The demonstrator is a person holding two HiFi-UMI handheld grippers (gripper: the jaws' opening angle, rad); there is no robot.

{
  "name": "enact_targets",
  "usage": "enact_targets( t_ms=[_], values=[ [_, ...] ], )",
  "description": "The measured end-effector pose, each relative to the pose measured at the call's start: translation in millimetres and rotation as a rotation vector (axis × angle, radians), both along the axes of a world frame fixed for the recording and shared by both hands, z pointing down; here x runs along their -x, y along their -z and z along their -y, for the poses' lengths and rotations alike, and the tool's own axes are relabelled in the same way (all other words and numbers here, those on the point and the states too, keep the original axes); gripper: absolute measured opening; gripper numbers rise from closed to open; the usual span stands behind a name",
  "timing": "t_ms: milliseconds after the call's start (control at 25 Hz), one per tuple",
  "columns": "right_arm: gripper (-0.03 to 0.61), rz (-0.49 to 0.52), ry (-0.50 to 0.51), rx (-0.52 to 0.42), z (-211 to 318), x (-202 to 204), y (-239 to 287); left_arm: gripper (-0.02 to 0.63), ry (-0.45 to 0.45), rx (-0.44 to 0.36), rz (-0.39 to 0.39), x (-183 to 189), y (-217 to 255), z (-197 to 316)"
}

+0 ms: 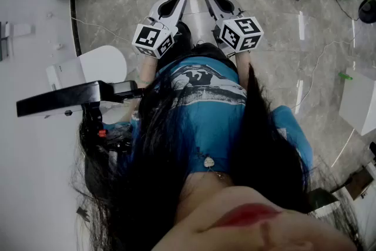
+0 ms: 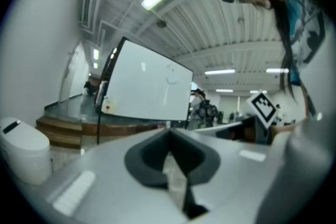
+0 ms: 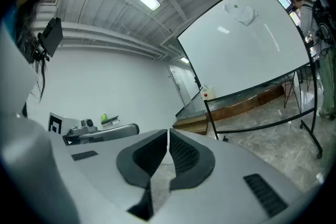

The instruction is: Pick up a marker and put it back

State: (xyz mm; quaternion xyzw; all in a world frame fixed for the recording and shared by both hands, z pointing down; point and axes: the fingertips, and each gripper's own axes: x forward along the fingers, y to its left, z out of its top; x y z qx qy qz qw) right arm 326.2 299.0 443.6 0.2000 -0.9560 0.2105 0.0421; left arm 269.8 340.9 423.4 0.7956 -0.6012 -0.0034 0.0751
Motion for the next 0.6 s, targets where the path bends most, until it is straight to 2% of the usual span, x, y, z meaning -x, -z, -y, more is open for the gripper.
enact_targets(
  t_ms=[440, 600],
  values=[
    [0.018, -0.003, -0.007, -0.003, 0, -2, -1, 0.002, -0.032, 0.003, 0.0, -8, -2, 3],
    [0.018, -0.014, -0.016, 0.013, 42, 23, -1, 0.002, -0.035, 0.016, -0.015, 19, -2, 45]
  ],
)
